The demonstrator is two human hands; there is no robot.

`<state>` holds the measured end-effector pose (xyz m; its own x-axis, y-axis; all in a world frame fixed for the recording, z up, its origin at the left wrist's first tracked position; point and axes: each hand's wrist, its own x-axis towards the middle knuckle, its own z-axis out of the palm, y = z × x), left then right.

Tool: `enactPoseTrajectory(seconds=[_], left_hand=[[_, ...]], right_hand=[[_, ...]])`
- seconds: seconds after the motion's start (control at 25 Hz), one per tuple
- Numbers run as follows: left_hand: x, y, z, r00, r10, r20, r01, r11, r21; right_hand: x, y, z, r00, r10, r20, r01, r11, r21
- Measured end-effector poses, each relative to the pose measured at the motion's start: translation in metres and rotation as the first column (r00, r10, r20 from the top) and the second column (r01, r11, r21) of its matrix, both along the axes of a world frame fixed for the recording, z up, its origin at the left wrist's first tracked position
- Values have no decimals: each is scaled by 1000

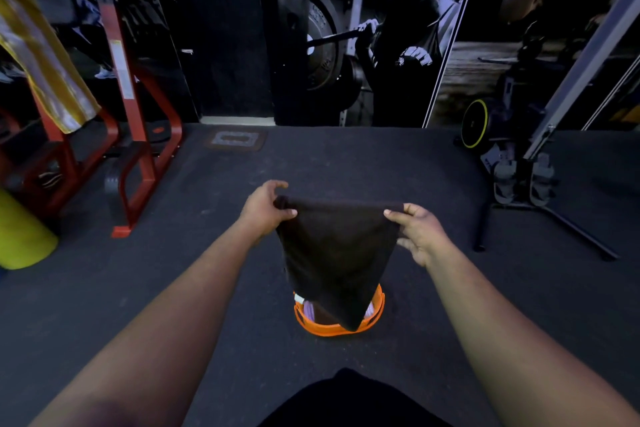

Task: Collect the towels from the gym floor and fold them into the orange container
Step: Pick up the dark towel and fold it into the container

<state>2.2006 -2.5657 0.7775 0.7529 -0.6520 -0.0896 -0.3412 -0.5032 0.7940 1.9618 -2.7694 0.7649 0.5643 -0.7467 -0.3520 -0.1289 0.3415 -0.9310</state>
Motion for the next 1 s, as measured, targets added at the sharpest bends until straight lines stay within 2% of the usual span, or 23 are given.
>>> enactPoseTrajectory(seconds=[0.08, 0.16, 0.32, 0.48, 0.6, 0.68, 0.8, 0.84, 0.88, 0.96, 1.0], left_hand=[[2, 2, 4, 975, 30, 218, -51, 994, 92], [0, 3, 9, 936, -4, 352, -56, 985, 161], [-6, 9, 15, 873, -86, 480, -25, 975, 220], [-4, 13, 9, 846, -71, 529, -11, 989, 150], [0, 11, 6, 914, -56, 402, 53, 998, 19], [-2, 12, 10, 980, -60, 192, 89, 985, -147], [-16, 13, 32, 986, -114, -122, 48, 894, -446], [-18, 8, 45, 970, -135, -202, 5, 842, -540], [-18, 2, 62, 948, -149, -280, -61, 782, -621], [-13, -7, 92, 878, -208, -430, -196, 665, -721], [-7, -7, 98, 830, -278, -484, -222, 632, -743]], right_hand=[[-1, 3, 2, 1000, -16, -23, 12, 989, -144], [-3, 6, 4, 999, -35, -34, 25, 965, -262], [-6, 7, 5, 998, -54, -44, 33, 923, -383], [-11, 6, 5, 991, -85, -108, 25, 882, -471], [-9, 7, 6, 995, -83, -51, 50, 886, -461], [-7, 6, 12, 996, -83, 10, 78, 875, -478], [-8, 5, 33, 948, -68, 312, 202, 885, -419], [-9, 4, 36, 933, -11, 359, 162, 905, -393], [-9, 5, 37, 945, 73, 318, 62, 917, -394], [-4, 17, 28, 964, 261, 48, -213, 869, -446], [3, 23, 18, 955, 298, -9, -273, 859, -433]])
